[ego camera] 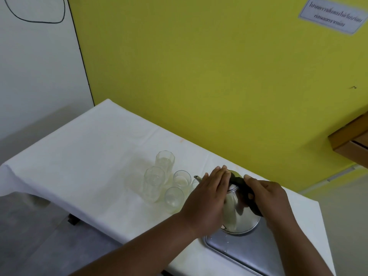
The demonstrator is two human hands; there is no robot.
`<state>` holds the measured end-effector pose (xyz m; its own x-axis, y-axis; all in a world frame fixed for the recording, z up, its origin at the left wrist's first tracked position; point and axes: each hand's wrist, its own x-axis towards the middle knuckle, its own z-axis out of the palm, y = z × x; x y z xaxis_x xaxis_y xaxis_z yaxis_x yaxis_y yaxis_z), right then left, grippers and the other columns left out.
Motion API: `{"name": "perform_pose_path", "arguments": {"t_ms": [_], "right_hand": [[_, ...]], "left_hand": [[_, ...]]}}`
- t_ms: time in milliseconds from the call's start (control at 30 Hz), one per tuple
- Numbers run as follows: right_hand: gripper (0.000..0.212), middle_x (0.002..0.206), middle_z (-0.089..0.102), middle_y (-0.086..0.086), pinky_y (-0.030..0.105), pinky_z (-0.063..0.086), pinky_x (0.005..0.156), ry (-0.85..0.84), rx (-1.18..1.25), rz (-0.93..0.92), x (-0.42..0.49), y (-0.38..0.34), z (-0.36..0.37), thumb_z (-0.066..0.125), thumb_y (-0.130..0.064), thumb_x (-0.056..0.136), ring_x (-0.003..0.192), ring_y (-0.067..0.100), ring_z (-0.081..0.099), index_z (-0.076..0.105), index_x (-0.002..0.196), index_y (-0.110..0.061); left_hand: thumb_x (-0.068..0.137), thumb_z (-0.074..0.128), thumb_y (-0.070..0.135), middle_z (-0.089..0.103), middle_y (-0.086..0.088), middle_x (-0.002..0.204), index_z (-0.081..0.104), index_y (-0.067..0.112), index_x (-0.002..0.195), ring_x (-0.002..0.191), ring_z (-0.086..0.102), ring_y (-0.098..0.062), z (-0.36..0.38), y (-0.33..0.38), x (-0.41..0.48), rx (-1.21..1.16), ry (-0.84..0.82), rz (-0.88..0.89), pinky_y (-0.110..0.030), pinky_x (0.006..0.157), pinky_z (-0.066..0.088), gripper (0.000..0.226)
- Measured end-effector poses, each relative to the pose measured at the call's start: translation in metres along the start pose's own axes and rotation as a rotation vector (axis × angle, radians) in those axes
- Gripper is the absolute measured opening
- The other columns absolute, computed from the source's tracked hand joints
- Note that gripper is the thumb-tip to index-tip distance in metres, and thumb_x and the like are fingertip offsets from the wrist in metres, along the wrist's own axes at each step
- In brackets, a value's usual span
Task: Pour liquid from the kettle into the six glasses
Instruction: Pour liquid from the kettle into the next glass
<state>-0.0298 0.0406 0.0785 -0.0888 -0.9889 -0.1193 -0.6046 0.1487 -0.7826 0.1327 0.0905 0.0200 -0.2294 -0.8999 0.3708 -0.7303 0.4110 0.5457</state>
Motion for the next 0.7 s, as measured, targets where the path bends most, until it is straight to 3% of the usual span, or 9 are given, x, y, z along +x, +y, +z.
{"name": "perform_pose_path", "arguments": {"t_ms": [167, 333, 500, 700], "right_hand": [[0.061, 0.035, 0.056, 0.002, 0.033, 0.040, 0.061, -0.023, -0.161, -0.030, 0.008, -0.006, 0.003, 0.061, -0.043, 0.093, 0.045, 0.024, 0.050, 0.053, 0.041, -0.012], [0.061, 0.037, 0.059, 0.005, 0.034, 0.043, 0.061, -0.010, -0.228, -0.038, 0.011, -0.006, 0.004, 0.061, -0.047, 0.092, 0.047, 0.027, 0.053, 0.055, 0.043, -0.012], [0.065, 0.050, 0.068, 0.014, 0.039, 0.052, 0.065, 0.003, -0.306, -0.049, 0.011, -0.011, 0.001, 0.058, -0.051, 0.091, 0.058, 0.034, 0.065, 0.062, 0.053, 0.001], [0.064, 0.055, 0.070, 0.016, 0.042, 0.054, 0.069, 0.018, -0.366, -0.082, 0.009, -0.014, -0.002, 0.057, -0.053, 0.092, 0.065, 0.035, 0.068, 0.067, 0.059, 0.002]], "left_hand": [[0.077, 0.044, 0.005, 0.016, -0.019, 0.158, 0.017, -0.004, 0.149, 0.147, 0.011, -0.030, 0.006, -0.010, 0.000, -0.056, -0.053, -0.024, -0.045, 0.117, 0.020, 0.076], [0.077, 0.048, 0.000, 0.010, -0.013, 0.160, 0.011, 0.002, 0.151, 0.148, 0.004, -0.023, 0.007, -0.013, 0.000, -0.103, -0.053, -0.032, -0.028, 0.117, 0.008, 0.083], [0.076, 0.045, 0.001, 0.010, -0.013, 0.160, 0.011, 0.003, 0.151, 0.148, 0.003, -0.023, 0.006, -0.013, 0.002, -0.128, -0.054, -0.026, -0.031, 0.118, 0.012, 0.083], [0.076, 0.048, 0.001, 0.011, -0.014, 0.160, 0.011, 0.002, 0.151, 0.148, 0.006, -0.025, 0.006, -0.012, 0.003, -0.129, -0.048, -0.016, -0.036, 0.119, 0.016, 0.083]]}}
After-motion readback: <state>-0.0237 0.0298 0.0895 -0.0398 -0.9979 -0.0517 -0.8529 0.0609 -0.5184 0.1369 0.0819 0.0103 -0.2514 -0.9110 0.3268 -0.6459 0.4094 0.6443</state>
